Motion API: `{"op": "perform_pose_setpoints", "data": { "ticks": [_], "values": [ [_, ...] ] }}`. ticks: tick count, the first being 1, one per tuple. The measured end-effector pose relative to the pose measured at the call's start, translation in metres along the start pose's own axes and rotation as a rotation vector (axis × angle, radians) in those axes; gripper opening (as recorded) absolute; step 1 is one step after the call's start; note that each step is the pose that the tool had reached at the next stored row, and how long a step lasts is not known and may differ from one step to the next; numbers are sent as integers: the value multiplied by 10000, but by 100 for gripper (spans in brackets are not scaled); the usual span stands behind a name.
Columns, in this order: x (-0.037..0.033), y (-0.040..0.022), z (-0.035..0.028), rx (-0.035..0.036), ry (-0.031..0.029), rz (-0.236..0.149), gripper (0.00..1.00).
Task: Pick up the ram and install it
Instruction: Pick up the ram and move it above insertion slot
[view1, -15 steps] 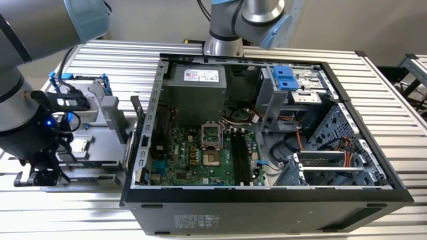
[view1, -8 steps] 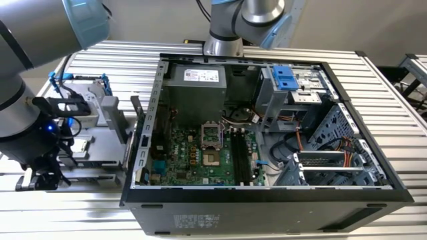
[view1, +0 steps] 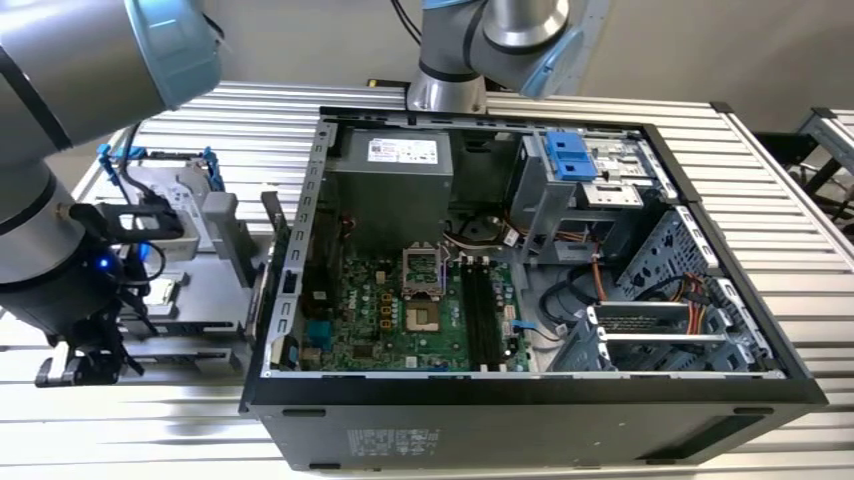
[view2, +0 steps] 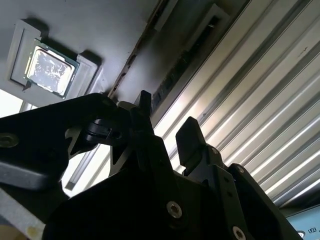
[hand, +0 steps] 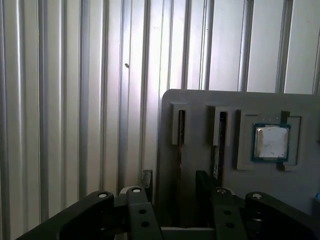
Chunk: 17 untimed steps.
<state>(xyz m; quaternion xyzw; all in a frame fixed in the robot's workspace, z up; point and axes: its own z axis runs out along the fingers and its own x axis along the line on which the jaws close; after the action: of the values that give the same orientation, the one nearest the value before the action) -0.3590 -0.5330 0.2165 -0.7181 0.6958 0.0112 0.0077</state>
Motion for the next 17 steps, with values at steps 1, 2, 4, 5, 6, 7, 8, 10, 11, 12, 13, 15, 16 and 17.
{"op": "perform_pose_setpoints", "data": {
  "ticks": [1, 2, 4, 5, 6, 7, 8, 10, 11, 12, 13, 15, 16, 17],
  "values": [
    [0, 2, 13, 1, -1, 1, 100],
    [1, 3, 25, 0, 0, 1, 100],
    [1, 7, 49, 1, -1, 1, 100],
    [1, 8, 59, 1, -1, 1, 100],
    [0, 9, 70, 2, 0, 1, 100],
    [-2, 10, 80, 1, 0, 1, 100],
    [-3, 10, 92, 2, 0, 1, 100],
    [-10, 11, 117, 3, 0, 1, 100],
    [-15, 11, 128, 2, 0, 2, 100],
    [-23, 10, 138, 1, 0, 2, 100],
    [-31, 10, 147, 1, 0, 1, 100],
    [-54, 10, 162, 2, 0, 2, 100],
    [-65, 10, 171, 3, -1, 1, 100],
    [-73, 10, 181, 4, -2, 1, 100]
  ]
}}
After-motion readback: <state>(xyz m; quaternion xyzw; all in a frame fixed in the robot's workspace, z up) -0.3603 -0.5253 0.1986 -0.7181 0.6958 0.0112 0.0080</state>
